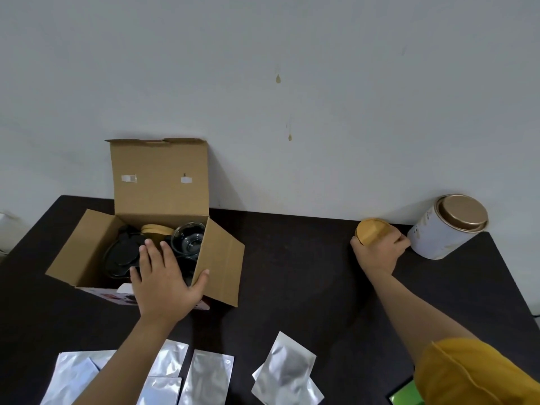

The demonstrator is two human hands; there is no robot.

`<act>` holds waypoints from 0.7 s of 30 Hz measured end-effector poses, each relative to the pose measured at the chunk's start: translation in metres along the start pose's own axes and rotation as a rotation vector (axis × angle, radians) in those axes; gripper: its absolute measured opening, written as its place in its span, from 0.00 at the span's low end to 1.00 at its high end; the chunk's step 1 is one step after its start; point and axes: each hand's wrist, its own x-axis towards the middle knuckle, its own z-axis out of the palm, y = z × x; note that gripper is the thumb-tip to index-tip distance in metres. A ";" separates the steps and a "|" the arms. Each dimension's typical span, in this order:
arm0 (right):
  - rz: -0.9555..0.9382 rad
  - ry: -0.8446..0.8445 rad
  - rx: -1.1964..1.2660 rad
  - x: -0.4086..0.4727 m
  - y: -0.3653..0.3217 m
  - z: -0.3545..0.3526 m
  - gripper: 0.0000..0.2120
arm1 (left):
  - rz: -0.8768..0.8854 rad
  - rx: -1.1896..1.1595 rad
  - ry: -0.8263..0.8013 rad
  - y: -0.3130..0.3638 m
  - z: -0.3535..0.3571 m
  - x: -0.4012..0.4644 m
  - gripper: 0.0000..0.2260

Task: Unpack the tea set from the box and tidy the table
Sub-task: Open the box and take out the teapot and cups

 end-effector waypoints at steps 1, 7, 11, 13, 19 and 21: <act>-0.001 0.013 0.007 0.000 0.002 0.001 0.42 | 0.000 -0.003 0.002 0.000 0.000 0.000 0.47; -0.038 0.025 0.054 -0.001 0.012 0.000 0.49 | -0.002 -0.017 0.012 0.000 0.001 -0.001 0.47; -0.009 0.008 0.064 -0.009 0.013 -0.006 0.53 | 0.002 -0.030 0.003 0.001 0.000 -0.001 0.47; 0.013 0.005 0.107 -0.025 0.014 -0.011 0.53 | 0.003 -0.037 -0.011 0.001 -0.001 -0.001 0.48; 0.097 -0.030 0.203 -0.108 0.005 -0.030 0.50 | -0.011 -0.090 -0.043 0.004 -0.008 -0.002 0.50; 0.086 -0.079 0.215 -0.138 -0.008 -0.031 0.45 | -0.029 -0.121 -0.084 0.005 -0.013 -0.004 0.51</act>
